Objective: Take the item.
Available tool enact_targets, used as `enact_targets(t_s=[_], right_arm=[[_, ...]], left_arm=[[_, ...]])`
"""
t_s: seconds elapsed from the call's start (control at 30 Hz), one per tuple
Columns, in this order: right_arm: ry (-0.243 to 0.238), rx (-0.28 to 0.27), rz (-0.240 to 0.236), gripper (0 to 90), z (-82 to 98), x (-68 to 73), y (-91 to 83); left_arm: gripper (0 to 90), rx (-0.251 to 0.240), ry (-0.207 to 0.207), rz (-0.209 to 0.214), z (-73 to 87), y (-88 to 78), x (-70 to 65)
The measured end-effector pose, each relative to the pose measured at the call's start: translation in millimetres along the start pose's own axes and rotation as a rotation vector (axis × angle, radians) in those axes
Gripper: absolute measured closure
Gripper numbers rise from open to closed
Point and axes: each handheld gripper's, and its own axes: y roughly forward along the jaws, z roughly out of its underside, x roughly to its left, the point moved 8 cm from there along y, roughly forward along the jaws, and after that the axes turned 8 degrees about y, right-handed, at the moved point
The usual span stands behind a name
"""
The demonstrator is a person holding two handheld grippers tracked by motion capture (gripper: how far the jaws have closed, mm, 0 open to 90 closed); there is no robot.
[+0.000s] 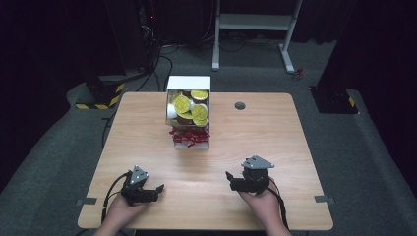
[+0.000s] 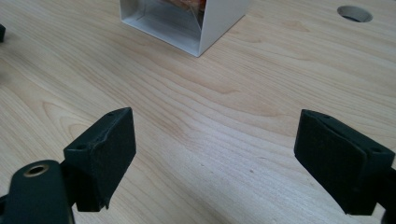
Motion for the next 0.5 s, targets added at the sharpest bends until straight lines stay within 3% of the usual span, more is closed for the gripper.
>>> enact_targets(t_s=[0.2, 0.5], right_arm=[[0.023, -0.041, -0.032, 14.1, -6.1, -3.5, -0.2], [0.020, -0.045, -0.063, 14.3, -16.4, -3.9, 2.9]], left_arm=[[14.4, -0.001, -0.006, 0.003, -0.2, 0.3, -0.2], [14.7, -0.001, -0.007, -0.001, -0.2, 0.2, -0.1]])
